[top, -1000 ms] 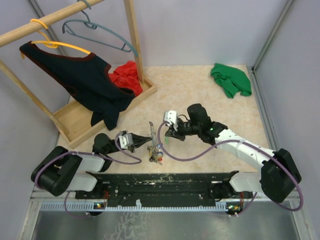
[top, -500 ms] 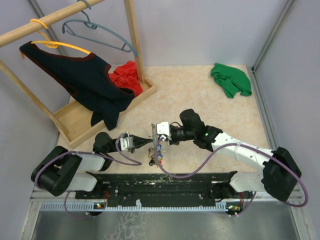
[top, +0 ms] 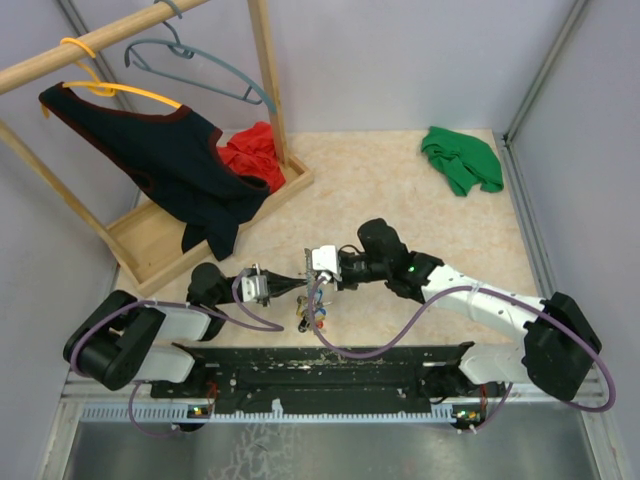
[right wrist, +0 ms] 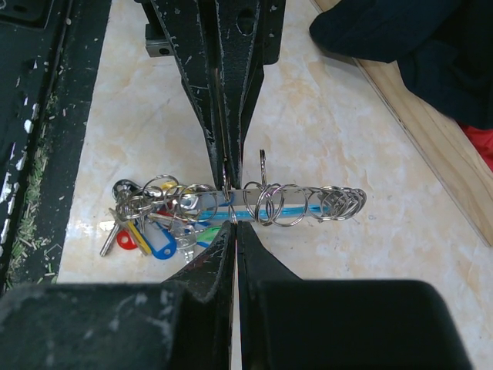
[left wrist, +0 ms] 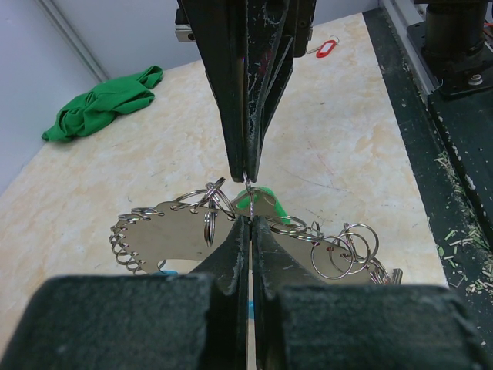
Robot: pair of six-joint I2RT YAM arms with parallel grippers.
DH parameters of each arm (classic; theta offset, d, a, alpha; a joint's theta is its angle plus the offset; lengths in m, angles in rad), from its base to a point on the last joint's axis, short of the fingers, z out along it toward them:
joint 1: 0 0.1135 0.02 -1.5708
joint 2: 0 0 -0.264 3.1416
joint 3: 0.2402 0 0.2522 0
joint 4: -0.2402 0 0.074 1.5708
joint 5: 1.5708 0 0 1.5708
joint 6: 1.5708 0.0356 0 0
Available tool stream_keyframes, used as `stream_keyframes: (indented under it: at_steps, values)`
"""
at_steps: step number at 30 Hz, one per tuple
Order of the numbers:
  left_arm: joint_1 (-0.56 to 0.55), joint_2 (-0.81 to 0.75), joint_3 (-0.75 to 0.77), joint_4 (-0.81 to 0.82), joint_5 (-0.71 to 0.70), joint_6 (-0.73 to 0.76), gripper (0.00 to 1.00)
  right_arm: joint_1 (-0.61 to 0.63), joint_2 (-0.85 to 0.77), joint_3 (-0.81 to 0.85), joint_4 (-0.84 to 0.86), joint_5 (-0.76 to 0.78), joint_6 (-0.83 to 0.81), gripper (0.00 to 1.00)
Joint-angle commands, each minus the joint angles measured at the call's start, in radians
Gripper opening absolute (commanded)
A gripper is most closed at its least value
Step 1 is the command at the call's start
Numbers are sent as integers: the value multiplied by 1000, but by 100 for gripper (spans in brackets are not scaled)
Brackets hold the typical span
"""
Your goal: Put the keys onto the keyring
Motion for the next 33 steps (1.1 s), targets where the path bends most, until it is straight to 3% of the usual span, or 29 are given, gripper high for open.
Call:
stream_keyframes:
  at_steps: [1,33]
  values:
    - [7,0,25,27,24,12,0,13,-7,41,41,-18,-17,0]
    - [7,11,34,23,26,-8,0,18,-39,28,49,-12,-11,0]
